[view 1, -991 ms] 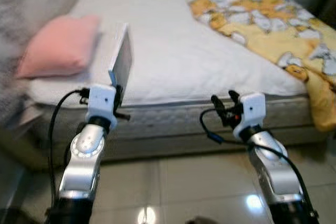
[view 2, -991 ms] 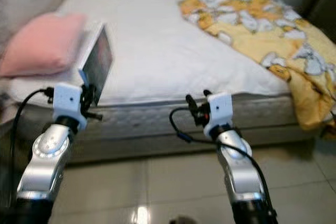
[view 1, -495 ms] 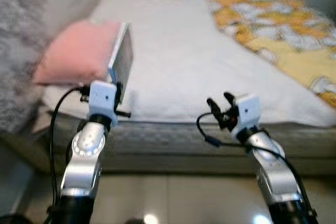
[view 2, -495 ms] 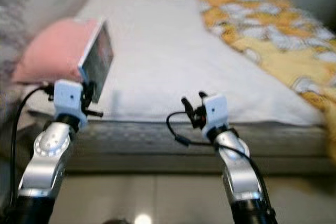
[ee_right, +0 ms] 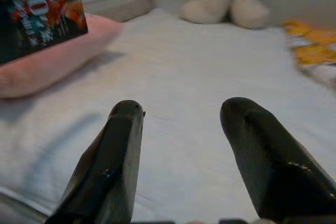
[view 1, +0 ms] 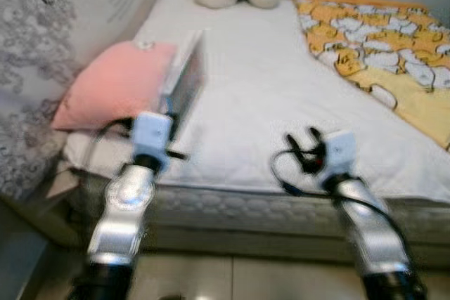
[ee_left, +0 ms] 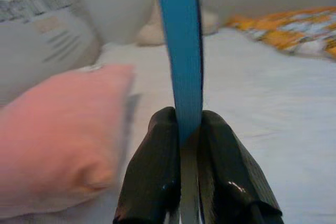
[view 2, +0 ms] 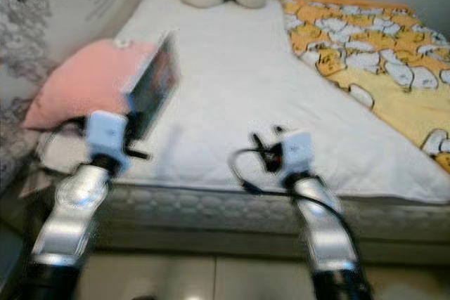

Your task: Clean up the room

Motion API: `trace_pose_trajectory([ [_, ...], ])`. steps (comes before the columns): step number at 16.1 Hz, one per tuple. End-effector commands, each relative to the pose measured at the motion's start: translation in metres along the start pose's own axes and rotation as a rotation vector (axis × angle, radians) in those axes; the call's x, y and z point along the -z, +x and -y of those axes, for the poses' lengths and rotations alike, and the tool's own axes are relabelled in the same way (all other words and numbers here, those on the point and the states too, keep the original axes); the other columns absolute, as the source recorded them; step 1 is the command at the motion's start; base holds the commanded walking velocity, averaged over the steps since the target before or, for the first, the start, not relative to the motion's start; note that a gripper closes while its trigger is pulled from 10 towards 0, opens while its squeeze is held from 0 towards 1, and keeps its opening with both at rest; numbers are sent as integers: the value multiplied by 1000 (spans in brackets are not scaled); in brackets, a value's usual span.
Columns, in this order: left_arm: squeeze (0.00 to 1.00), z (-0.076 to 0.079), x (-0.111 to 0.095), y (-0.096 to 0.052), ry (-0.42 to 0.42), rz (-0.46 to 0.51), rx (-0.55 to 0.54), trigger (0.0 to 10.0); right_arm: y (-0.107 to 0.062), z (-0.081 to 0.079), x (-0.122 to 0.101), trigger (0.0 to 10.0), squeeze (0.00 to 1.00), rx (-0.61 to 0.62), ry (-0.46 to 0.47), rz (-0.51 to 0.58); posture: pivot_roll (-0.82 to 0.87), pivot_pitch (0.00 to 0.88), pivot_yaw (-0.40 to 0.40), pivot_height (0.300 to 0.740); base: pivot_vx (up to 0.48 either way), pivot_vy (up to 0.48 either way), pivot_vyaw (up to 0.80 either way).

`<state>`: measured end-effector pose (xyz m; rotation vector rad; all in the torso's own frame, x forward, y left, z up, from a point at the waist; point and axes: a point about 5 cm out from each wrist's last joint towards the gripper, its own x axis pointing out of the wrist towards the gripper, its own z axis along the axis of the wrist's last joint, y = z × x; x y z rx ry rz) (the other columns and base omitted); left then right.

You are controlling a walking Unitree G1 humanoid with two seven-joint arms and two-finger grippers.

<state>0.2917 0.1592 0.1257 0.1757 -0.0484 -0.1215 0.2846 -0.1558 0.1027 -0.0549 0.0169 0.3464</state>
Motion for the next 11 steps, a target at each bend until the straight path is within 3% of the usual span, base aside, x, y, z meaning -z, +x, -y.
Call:
trace_pose_trajectory([
  [1, 0, 11, -12, 4, -13, 60, 32, 10000, -5, 12, 0, 10000, 0, 37, -2, -13, -16, 0, -18, 740, 446, 0, -419],
  [6, 0, 5, -10, 2, -4, 49, -10, 10000, -7, 10, 2, 10000, 0, 10, -30, -30, -10, 0, -23, 740, 446, 0, 0],
  [8, 0, 3, -9, -2, -7, 40, -21, 10000, -9, 2, 5, 10000, 0, -68, -105, -52, -5, 0, -28, 740, 431, 0, 400],
  [9, 0, 2, -8, -3, -9, 38, -23, 10000, -9, 1, 5, 10000, 0, -74, -108, -53, -5, 0, -28, 740, 401, 0, 800],
  [11, 0, 3, -8, -4, -9, 29, -26, 10000, -8, 6, 6, 10000, 0, -18, -59, -68, -4, 0, -27, 740, 369, 0, 0],
])
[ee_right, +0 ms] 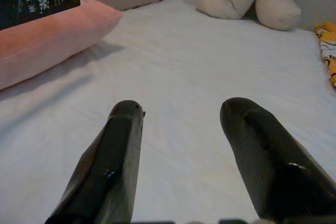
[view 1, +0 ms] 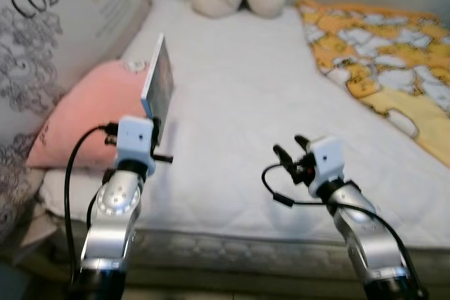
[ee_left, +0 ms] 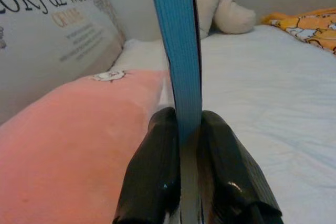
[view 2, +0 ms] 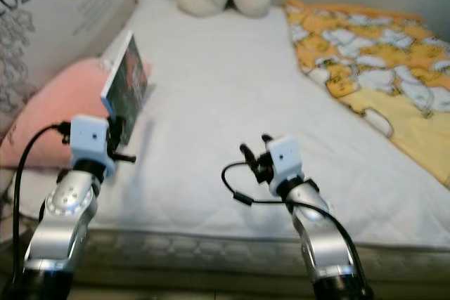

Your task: Clean up the room

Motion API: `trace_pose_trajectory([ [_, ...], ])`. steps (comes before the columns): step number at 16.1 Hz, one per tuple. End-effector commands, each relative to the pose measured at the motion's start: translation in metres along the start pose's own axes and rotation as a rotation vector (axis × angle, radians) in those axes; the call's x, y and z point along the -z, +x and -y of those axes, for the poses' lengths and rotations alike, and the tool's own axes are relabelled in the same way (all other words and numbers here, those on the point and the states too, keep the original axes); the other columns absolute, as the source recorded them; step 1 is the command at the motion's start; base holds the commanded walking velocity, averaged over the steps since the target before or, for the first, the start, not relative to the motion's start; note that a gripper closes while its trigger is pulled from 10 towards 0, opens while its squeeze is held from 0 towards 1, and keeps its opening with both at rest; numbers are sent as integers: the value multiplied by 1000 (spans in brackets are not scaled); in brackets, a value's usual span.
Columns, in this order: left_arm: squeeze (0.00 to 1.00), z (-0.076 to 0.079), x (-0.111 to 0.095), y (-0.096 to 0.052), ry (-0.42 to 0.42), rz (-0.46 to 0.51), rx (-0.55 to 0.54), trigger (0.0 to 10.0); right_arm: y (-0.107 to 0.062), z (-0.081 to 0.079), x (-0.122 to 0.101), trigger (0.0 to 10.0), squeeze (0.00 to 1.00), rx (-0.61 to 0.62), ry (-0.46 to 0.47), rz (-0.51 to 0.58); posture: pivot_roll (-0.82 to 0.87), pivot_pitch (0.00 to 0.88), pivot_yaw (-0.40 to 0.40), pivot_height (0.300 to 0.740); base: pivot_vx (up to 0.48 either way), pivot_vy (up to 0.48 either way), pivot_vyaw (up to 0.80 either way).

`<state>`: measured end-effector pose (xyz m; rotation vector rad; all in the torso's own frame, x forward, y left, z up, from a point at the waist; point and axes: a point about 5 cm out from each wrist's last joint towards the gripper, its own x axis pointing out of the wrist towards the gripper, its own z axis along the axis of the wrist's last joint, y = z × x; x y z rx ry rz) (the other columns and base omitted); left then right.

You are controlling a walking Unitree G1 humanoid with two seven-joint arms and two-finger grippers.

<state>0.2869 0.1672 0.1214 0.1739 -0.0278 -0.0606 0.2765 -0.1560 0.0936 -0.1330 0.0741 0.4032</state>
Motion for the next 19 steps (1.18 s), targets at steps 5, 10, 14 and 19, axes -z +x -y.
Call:
trace_pose_trajectory([
  [5, 0, 16, -9, 2, -81, 32, 90, 10000, -4, 12, -2, 10000, 0, 58, 9, -2, -14, 0, -22, 740, 0, 0, 0],
  [10, 0, 26, -6, 3, -215, 11, 146, 10000, -8, 17, -3, 10000, 0, 75, 12, -7, -34, 0, -23, 740, 0, 0, 0],
  [14, 0, 26, 2, 9, -187, -32, 118, 10000, -10, 18, -4, 10000, 0, 64, 15, -12, -42, 0, -31, 740, 0, 0, 0],
  [19, 0, 36, 19, 10, -516, -170, 83, 10000, -7, 14, -4, 10000, 0, 23, 26, -20, -40, 0, -49, 740, 0, 0, 0],
])
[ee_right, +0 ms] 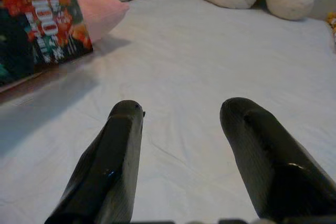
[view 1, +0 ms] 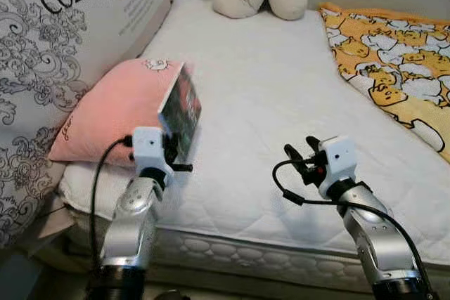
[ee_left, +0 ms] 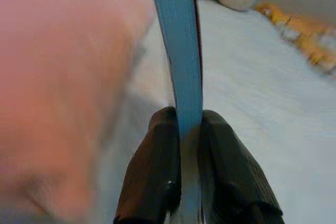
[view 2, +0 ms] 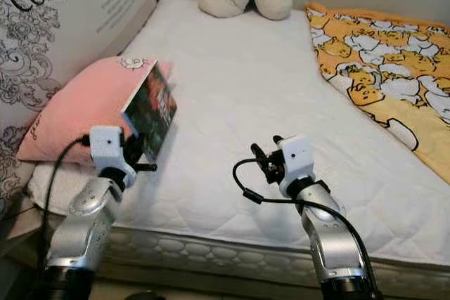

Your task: Clean up the room

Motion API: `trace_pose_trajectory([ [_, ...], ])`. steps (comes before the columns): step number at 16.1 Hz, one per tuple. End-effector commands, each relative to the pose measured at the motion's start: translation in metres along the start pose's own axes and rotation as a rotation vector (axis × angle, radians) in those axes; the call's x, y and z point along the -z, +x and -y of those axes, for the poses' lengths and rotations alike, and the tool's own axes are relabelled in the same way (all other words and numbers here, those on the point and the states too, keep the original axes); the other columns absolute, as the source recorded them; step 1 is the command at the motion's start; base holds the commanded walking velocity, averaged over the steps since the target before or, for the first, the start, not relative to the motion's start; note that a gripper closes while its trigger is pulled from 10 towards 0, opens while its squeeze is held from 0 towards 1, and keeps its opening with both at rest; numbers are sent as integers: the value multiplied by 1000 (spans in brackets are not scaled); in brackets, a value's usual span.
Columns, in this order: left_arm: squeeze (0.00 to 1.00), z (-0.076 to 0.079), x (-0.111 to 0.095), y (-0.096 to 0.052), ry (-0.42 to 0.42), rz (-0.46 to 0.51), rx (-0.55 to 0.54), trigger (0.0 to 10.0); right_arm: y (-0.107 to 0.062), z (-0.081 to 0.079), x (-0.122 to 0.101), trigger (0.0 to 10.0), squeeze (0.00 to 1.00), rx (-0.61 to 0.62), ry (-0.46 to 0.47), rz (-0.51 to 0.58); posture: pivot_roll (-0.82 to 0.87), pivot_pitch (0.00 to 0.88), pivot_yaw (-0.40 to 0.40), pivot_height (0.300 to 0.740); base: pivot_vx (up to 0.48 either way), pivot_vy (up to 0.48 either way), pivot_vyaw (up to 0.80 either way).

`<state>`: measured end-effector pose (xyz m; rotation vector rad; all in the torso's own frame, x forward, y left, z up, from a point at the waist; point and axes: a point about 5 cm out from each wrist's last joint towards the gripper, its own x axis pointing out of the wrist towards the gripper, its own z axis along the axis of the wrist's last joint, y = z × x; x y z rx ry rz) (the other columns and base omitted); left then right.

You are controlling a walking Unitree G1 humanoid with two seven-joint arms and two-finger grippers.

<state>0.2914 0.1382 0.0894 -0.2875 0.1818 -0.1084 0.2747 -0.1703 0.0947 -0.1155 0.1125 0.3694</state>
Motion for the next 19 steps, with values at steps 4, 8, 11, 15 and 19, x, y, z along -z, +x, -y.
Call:
trace_pose_trajectory([
  [4, 0, 19, 9, 0, -340, -109, 141, 10000, -3, 2, -3, 10000, 0, -43, -13, -4, -50, 0, -55, 740, 0, 0, 0],
  [8, 0, 4, 31, -2, -268, -242, 33, 10000, -4, 2, 0, 10000, 0, -96, -26, -31, -62, 0, -64, 740, 0, 0, 0],
  [11, 0, 3, 41, 1, -234, -292, 19, 10000, -4, 0, 2, 10000, 0, -112, -35, -44, -68, 0, -64, 740, 0, 0, 0],
  [15, 0, 15, 40, 3, -438, -278, 27, 10000, -3, -1, -1, 10000, 0, -122, -25, -41, -80, 0, -66, 740, 0, 0, 0],
  [19, 0, 21, 47, 20, -618, -309, -64, 10000, -5, -6, -2, 10000, 0, -243, 5, -54, -89, 0, -77, 740, 0, 0, 0],
])
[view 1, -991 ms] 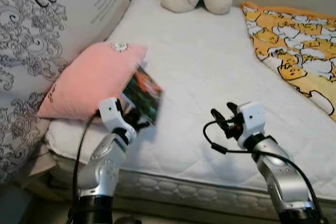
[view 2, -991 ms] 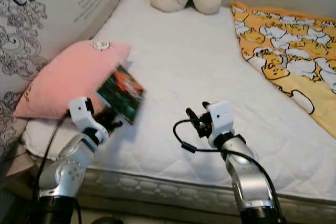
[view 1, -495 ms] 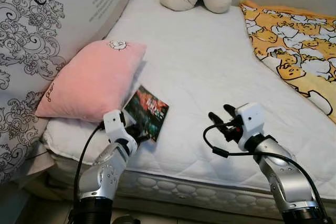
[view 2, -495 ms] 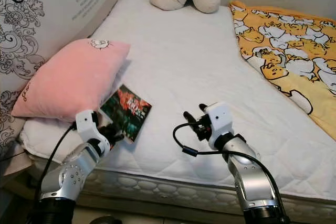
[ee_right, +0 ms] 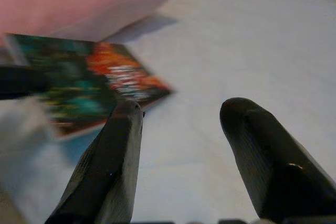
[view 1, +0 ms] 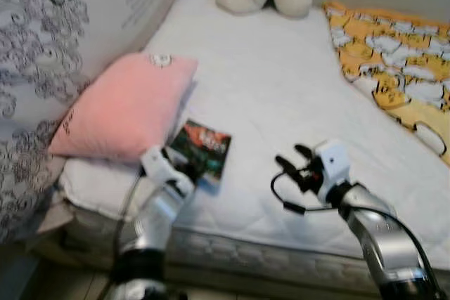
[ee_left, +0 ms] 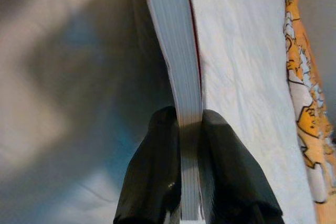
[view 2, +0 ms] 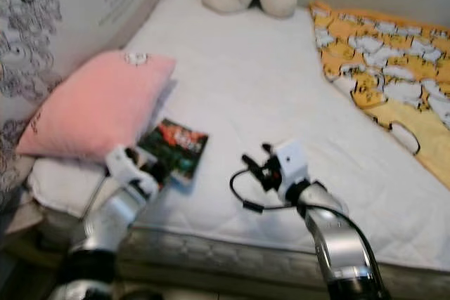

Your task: Clean up the room

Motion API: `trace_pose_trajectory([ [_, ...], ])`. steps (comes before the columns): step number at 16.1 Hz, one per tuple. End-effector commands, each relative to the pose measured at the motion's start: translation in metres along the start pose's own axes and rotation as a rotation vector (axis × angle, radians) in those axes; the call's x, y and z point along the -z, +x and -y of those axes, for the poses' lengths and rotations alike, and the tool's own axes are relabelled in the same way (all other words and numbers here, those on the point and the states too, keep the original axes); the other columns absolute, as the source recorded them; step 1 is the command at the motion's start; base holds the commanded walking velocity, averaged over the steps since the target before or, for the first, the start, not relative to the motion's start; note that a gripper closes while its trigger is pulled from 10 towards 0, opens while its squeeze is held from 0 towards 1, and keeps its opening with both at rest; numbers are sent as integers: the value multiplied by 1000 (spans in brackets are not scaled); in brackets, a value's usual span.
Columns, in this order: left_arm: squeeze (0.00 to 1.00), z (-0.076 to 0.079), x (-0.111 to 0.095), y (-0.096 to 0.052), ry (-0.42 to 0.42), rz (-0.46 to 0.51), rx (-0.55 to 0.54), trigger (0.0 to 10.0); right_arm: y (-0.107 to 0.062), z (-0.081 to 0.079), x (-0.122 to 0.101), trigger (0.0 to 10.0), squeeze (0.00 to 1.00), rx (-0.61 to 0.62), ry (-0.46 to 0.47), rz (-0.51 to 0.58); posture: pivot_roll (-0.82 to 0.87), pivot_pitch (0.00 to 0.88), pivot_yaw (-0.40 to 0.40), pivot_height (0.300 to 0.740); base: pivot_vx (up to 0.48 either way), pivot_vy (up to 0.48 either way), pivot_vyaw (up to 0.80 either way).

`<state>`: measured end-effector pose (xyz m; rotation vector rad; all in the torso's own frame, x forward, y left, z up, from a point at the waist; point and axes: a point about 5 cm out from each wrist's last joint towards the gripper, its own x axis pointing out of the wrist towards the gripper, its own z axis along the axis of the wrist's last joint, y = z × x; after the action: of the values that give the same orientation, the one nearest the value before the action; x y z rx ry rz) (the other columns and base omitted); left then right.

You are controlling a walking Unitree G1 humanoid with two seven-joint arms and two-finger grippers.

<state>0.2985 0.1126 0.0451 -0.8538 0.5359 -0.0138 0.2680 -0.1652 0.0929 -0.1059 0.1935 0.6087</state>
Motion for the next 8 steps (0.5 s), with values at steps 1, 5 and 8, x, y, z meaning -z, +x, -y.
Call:
trace_pose_trajectory([
  [1, 0, 14, 4, 5, -49, -8, 28, 10000, -4, -2, -2, 10000, 0, -63, 4, -12, -91, 0, -75, 740, 0, 0, 0],
  [5, 0, 34, 11, 18, -19, -32, -25, 10000, -31, 0, 16, 10000, 0, -295, -5, -160, -96, 0, -58, 740, 0, 0, 0],
  [8, 0, 31, 12, 24, -34, -5, -88, 10000, -36, 7, 10, 10000, 0, -321, 3, -152, -105, 0, -48, 740, 0, 0, 0],
])
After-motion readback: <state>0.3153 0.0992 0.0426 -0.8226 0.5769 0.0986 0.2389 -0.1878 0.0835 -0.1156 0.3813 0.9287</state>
